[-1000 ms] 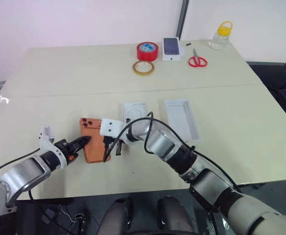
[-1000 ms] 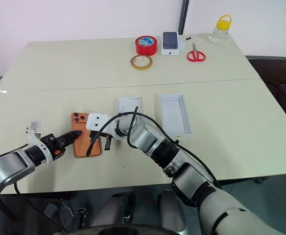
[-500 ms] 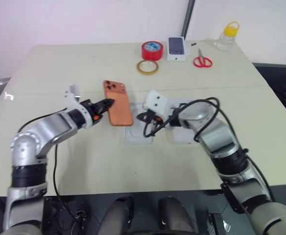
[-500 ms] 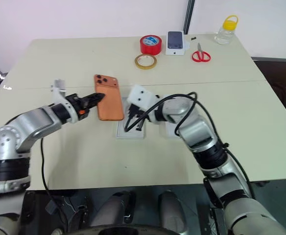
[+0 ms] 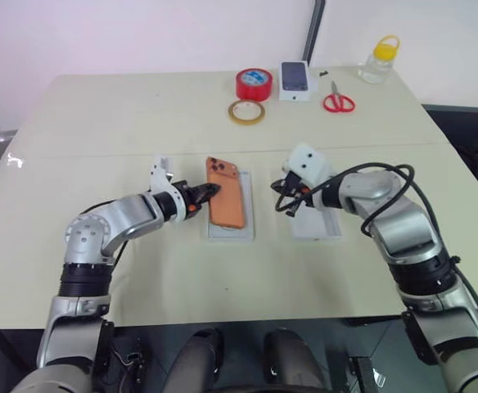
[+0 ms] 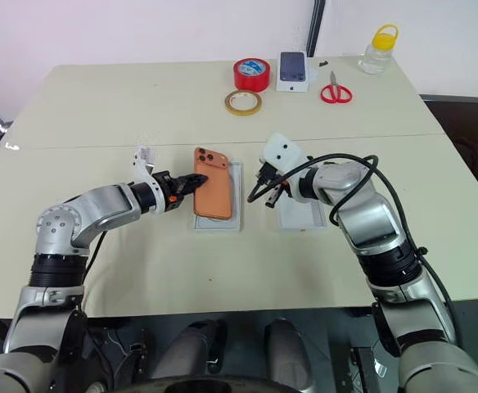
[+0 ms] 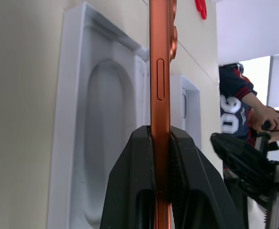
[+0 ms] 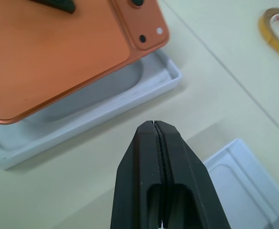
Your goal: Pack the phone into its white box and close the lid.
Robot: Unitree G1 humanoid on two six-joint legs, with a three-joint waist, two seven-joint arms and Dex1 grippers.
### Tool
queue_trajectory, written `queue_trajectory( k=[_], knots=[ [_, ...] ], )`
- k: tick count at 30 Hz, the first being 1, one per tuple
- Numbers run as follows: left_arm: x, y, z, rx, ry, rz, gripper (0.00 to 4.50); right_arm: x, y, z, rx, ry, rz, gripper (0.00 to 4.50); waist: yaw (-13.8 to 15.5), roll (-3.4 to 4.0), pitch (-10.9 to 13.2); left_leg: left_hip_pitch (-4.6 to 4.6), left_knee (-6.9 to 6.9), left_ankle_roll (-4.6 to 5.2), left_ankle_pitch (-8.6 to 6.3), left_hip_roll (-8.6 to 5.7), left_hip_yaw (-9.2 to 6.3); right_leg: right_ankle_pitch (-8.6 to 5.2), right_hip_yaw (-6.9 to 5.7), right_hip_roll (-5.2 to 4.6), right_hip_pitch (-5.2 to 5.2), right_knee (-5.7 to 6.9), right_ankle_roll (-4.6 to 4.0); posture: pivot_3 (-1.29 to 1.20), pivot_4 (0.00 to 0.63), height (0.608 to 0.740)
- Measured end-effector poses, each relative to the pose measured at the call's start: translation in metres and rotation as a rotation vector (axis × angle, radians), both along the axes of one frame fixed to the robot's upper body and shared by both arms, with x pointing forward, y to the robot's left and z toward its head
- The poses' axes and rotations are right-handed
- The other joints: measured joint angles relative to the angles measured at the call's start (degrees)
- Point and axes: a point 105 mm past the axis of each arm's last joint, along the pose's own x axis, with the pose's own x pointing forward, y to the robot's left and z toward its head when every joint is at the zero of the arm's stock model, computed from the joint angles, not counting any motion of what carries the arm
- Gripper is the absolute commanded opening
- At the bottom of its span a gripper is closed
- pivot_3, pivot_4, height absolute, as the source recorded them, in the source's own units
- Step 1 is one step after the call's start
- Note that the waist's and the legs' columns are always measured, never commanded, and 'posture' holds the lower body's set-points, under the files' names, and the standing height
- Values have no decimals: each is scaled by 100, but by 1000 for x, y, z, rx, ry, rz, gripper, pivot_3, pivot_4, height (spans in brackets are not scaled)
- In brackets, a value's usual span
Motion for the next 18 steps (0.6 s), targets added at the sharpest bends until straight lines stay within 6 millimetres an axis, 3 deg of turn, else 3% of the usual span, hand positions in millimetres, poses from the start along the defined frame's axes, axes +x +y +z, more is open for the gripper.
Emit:
queue_trajectory(
  k=[9,18],
  knots=[
    [0,-5,-9,30,7,-17,54,-28,-1,-17,13,48,136,0,-7,-1,1,-1,2,0,0,1,0,0,-1,1,0,1,0,0,150,740],
    [2,-9,-14,50,-3,-50,54,-35,2,-16,48,50,167,0,6,-3,1,-1,5,0,0,0,-1,0,-2,0,3,-1,0,0,150,740]
  ],
)
